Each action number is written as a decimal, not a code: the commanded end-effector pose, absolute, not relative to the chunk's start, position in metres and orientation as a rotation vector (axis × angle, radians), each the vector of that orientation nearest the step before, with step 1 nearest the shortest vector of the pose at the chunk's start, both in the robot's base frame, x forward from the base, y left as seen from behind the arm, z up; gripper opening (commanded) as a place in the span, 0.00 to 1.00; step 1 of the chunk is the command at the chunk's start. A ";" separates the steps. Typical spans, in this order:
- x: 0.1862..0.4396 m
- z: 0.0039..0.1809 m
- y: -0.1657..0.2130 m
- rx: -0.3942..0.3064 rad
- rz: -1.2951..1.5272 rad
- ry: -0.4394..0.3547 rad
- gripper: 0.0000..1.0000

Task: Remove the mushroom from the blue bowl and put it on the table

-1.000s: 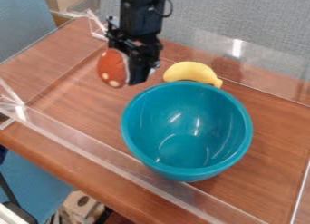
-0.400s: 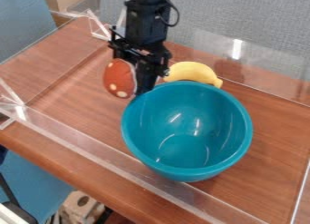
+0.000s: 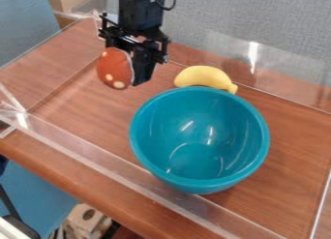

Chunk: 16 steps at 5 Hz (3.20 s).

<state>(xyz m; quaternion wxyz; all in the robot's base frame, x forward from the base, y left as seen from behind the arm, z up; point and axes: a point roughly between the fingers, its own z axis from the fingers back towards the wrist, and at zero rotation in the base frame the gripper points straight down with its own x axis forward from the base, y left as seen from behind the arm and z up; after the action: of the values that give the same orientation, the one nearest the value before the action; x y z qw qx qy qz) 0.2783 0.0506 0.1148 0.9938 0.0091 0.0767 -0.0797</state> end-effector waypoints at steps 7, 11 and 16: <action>0.284 0.142 0.050 -0.020 -0.090 0.039 0.00; 0.291 0.140 0.034 -0.047 -0.128 -0.001 0.00; 0.292 0.146 0.061 -0.073 0.004 -0.054 0.00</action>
<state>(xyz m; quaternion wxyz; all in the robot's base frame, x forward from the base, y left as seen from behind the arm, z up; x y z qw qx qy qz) 0.2855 0.0566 0.1313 0.9991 -0.0429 0.0006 -0.0052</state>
